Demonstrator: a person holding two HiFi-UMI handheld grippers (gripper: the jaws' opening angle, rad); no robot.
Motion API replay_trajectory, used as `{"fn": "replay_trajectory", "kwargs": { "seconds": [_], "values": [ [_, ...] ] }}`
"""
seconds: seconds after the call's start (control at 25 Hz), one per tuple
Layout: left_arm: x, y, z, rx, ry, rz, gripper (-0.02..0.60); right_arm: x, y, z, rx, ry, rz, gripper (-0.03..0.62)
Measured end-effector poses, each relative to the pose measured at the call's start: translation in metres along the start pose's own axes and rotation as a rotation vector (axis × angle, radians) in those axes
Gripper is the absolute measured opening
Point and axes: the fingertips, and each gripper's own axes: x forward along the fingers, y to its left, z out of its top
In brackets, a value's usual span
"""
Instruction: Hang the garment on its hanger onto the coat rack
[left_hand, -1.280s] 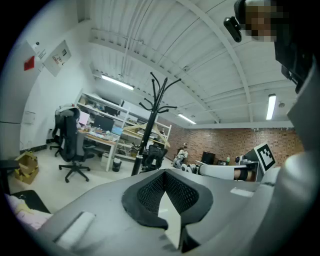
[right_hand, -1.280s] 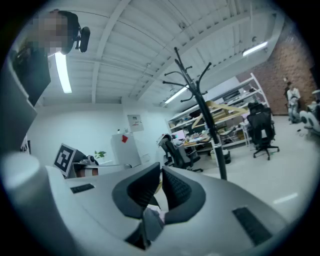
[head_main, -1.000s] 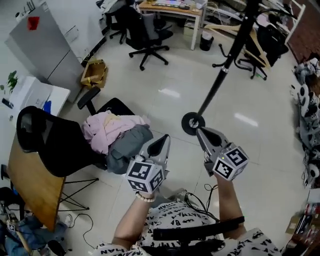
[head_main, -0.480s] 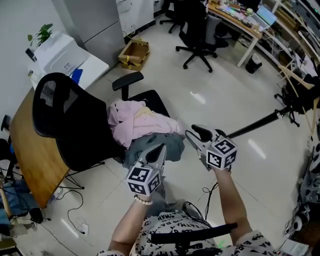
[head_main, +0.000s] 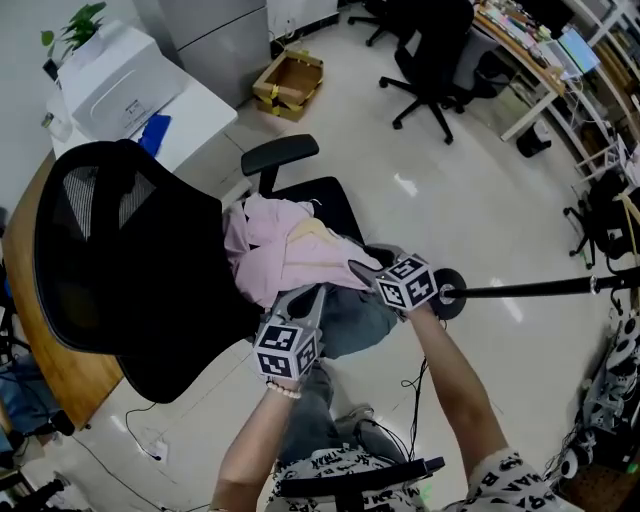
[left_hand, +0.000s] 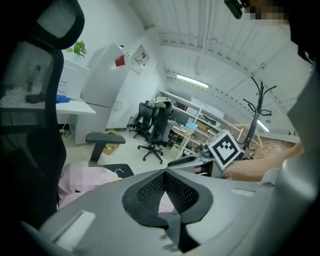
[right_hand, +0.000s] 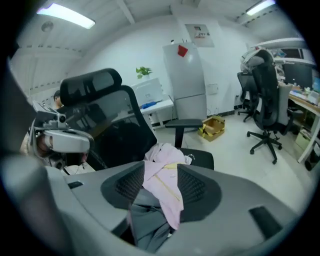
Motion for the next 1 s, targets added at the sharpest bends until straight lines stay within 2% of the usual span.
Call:
{"fn": "replay_trajectory", "kwargs": {
  "seconds": [0.08,0.2,0.48,0.68,0.84,0.96,1.0],
  "values": [
    [0.019,0.015,-0.008,-0.018,0.010,-0.005,0.002,0.037,-0.017,-0.020,-0.005,0.081,0.008,0.249],
    [0.048,0.040,-0.022,-0.035,0.039,-0.003,0.002,0.088,-0.041,-0.046,-0.008,0.176,0.013,0.249],
    [0.096,0.089,-0.062,-0.077,0.108,0.008,0.002,0.179,-0.074,-0.084,-0.025,0.303,0.025,0.248],
    [0.107,0.113,-0.079,-0.092,0.136,0.033,0.002,0.222,-0.092,-0.109,-0.059,0.383,0.001,0.246],
    [0.106,0.125,-0.083,-0.116,0.120,0.041,0.002,0.245,-0.109,-0.130,-0.082,0.476,-0.024,0.222],
    [0.103,0.129,-0.087,-0.126,0.114,0.045,0.002,0.254,-0.108,-0.139,-0.101,0.501,-0.014,0.219],
    [0.103,0.130,-0.088,-0.127,0.113,0.046,0.002,0.255,-0.108,-0.139,-0.107,0.493,-0.017,0.169]
  ]
}}
